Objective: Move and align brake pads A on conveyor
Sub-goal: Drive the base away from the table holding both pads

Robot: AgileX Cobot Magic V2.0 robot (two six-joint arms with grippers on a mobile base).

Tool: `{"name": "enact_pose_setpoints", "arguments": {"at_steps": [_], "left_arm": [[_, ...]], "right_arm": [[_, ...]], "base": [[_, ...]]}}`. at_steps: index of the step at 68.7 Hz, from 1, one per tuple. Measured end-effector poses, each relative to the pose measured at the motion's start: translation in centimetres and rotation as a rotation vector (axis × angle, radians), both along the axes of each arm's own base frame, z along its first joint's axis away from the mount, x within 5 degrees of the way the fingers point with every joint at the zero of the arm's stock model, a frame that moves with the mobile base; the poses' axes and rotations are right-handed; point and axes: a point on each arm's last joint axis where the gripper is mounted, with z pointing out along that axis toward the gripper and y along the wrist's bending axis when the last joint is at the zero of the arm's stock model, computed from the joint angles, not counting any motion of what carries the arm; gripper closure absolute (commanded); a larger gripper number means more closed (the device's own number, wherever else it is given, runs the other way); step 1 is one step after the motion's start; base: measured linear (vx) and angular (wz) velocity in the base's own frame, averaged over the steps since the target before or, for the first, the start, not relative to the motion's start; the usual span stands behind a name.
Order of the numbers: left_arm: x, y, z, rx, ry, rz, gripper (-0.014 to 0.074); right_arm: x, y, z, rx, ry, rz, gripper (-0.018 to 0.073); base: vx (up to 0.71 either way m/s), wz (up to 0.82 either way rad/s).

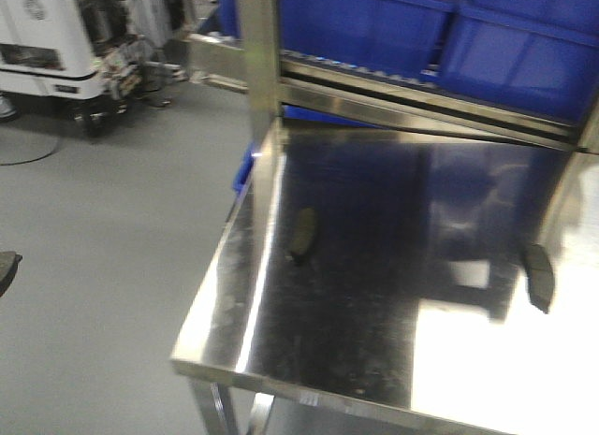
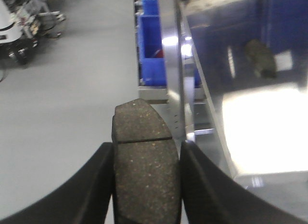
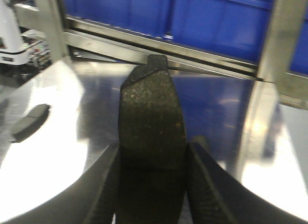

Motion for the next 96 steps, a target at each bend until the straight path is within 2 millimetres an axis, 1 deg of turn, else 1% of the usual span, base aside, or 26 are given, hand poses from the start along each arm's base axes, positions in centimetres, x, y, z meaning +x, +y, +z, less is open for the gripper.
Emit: {"name": "enact_pose_setpoints", "arguments": {"at_steps": [49,96], "left_arm": [[-0.01,0.0,-0.01,0.0,0.001,0.0,0.0487],[-0.01,0.0,-0.01,0.0,0.001,0.0,0.0487]], "right_arm": [[0.0,0.01,0.0,0.002,0.0,0.0,0.0564],[0.0,0.01,-0.01,0.003,0.001,0.001,0.0564]], "base": [[-0.01,0.81],[0.1,0.63]]}}
